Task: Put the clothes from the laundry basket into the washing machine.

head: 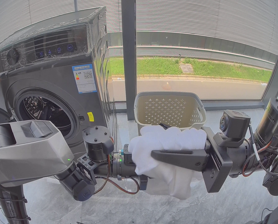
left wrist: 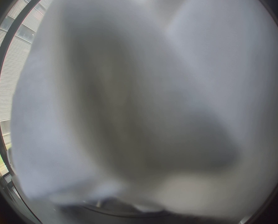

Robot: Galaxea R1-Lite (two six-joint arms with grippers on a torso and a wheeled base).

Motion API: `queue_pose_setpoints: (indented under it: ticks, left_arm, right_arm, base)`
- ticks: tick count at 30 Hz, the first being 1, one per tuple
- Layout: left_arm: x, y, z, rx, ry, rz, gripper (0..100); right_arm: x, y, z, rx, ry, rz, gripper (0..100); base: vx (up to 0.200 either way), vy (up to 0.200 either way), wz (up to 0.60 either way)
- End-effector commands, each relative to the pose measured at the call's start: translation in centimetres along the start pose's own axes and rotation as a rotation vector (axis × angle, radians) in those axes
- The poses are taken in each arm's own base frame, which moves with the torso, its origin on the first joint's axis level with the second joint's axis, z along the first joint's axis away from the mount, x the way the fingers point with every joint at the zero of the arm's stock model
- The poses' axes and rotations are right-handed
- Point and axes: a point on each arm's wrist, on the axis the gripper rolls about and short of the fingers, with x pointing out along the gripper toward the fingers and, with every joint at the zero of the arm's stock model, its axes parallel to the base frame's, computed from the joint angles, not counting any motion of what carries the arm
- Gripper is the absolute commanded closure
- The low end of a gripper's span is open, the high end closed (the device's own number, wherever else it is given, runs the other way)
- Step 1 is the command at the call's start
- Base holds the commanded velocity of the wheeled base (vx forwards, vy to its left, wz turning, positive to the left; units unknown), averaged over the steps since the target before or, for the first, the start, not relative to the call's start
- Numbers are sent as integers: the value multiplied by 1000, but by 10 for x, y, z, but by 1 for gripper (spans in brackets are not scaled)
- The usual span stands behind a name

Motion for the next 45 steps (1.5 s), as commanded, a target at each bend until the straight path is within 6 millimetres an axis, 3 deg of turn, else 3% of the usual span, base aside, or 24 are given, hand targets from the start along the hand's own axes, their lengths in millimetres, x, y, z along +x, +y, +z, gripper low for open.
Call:
queue_pose_setpoints:
  ticks: [1,5,6,12,16,18,20,22,25,29,30,37,43,45]
  left_arm:
    - [-11,3,21,26,-36,63,100]
    - [-16,5,30,31,-74,97,100]
    - [-16,6,31,31,-80,106,100]
    - [-17,7,31,16,-87,157,100]
    - [-33,20,30,16,-82,251,100]
    - [-40,26,31,11,-86,299,100]
    - [-49,31,34,-5,-104,354,100]
    - [-52,30,40,-1,-117,365,100]
    - [-55,24,53,19,-137,360,100]
    - [-55,20,58,30,-146,356,100]
    - [-55,19,60,32,-148,353,100]
    - [-58,15,68,39,-163,375,100]
    - [-76,-27,70,-139,-159,522,100]
    - [-91,-41,74,-251,-200,654,100]
  right_arm:
    - [-18,-14,-12,28,20,-128,100]
    - [-28,-22,-13,25,19,-177,100]
    - [-28,-23,-12,20,18,-177,0]
    - [-37,-29,-10,23,5,-226,0]
    - [-58,-21,-7,12,-23,-265,0]
    - [-68,-14,-16,32,-4,-275,0]
    - [-91,-5,-46,110,67,-336,0]
    - [-112,-8,-68,174,114,-448,0]
    - [-136,-26,-77,237,105,-652,0]
    - [-148,-42,-71,243,67,-753,0]
    - [-147,-48,-58,203,27,-755,0]
    - [-151,-56,-50,188,-6,-797,0]
    - [-153,-57,-41,154,-44,-836,0]
    - [-153,-56,-37,133,-60,-848,0]
  base:
    - [0,0,0]
    - [0,0,0]
    - [0,0,0]
    - [0,0,0]
    - [0,0,0]
    - [0,0,0]
    - [0,0,0]
    - [0,0,0]
    - [0,0,0]
    - [0,0,0]
    - [0,0,0]
    - [0,0,0]
    - [0,0,0]
    - [0,0,0]
